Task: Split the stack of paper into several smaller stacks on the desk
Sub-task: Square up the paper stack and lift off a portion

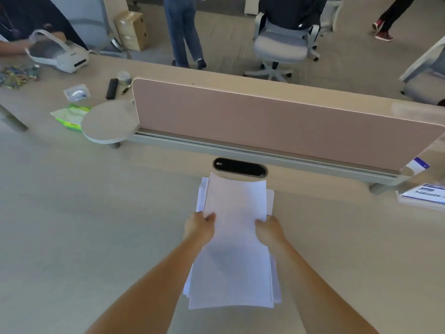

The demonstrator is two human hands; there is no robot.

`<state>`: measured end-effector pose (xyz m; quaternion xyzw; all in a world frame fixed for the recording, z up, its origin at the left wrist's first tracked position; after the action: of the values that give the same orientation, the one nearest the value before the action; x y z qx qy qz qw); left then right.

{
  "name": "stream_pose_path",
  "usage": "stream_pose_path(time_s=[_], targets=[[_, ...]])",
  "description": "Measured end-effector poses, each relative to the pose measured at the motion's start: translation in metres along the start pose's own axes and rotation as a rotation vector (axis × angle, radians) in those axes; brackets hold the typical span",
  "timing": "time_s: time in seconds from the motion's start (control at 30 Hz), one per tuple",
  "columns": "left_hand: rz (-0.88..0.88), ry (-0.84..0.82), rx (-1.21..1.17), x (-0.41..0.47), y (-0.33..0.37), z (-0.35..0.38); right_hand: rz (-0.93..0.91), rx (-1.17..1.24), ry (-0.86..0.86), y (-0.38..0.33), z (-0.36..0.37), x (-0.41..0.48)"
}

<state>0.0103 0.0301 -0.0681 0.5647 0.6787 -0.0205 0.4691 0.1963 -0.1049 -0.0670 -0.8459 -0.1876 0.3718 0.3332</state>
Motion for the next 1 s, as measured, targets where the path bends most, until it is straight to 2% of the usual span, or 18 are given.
stream_pose_path(time_s=[0.13, 0.3, 0.4, 1.0], targets=[[-0.032, 0.122, 0.182, 0.014, -0.005, 0.002, 0.030, -0.105, -0.048, 0.014, 0.015, 0.022], [-0.083, 0.141, 0.086, 0.027, -0.021, 0.003, 0.012, -0.323, -0.095, 0.002, 0.023, 0.020], [-0.084, 0.152, 0.080, 0.029, -0.024, 0.002, 0.025, -0.376, -0.092, -0.005, 0.025, 0.010], [-0.089, 0.156, 0.010, 0.028, -0.027, 0.002, 0.089, -0.191, -0.081, -0.011, 0.023, 0.002]])
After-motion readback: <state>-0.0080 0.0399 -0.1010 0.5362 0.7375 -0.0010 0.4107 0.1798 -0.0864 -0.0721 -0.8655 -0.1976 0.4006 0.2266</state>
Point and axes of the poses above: each hand's wrist, its own x-axis towards the middle knuckle, its own z-axis out of the palm, y = z × x, the point moved 8 cm from there along x, towards the middle knuckle, and after that the axes turned 10 degrees about -z, right-handed, at the moved point
